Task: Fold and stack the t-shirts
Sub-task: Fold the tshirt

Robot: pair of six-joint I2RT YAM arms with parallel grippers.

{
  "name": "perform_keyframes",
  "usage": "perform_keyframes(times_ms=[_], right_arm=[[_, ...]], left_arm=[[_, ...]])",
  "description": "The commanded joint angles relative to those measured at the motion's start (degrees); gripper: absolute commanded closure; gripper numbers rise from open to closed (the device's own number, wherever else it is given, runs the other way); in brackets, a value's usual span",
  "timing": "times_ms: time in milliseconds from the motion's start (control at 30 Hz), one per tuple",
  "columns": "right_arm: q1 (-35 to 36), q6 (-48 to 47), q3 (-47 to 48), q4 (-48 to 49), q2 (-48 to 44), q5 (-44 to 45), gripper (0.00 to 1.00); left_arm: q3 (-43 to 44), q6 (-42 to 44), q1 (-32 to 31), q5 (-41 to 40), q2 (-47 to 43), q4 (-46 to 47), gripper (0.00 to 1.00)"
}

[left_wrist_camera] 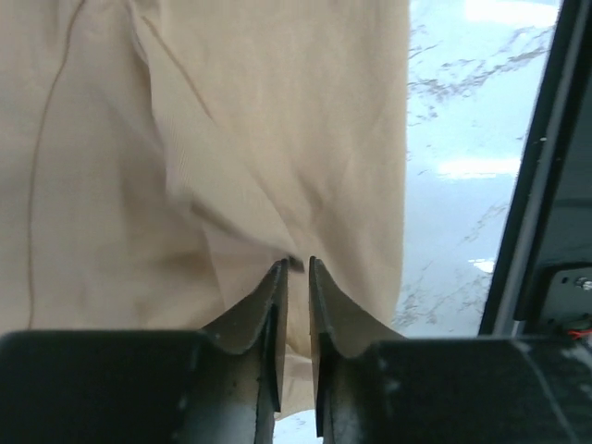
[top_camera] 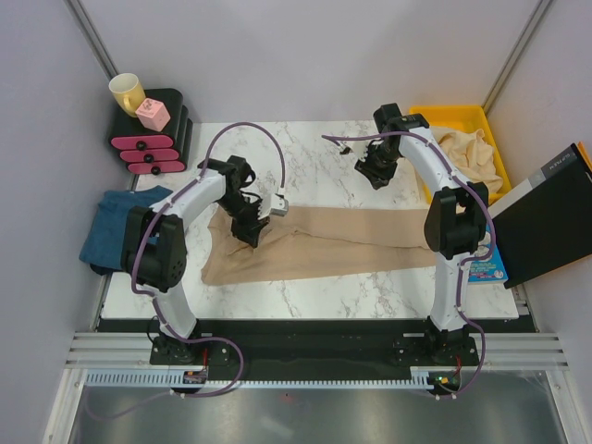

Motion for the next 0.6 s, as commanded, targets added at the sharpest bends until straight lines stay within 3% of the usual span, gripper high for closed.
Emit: perform_keyframes(times_ms=[0,267,400,433,567], right_arm=[[-0.1,-0.9,2.7,0.2,-2.2,0.0,0.62],[-0.1,-0.8,3.3,0.2,-1.6,-0.2,0.61],[-0.1,-0.2,2.5,0.3,-1.3,-0.7,0.6],[-0.1,0.0,2.3,0.3,-1.1,-1.3,0.6],[-0.2,0.4,-0.2,0.2,-0.7,-2.1,0.6]], left_arm=[[3.0,2.4,-0.7,5.7,0.3,-6.3,0.77],[5.0,6.4,-2.2,5.2,2.0,-13.6,0.65],[3.8,-1.3,-0.7,0.9,1.1,-2.6,0.64],[2.4,-3.4,-0.4,-2.2,0.9,4.1,0.62],[2.3,-6.9,1.2,-4.7,3.7,7.9,0.63]])
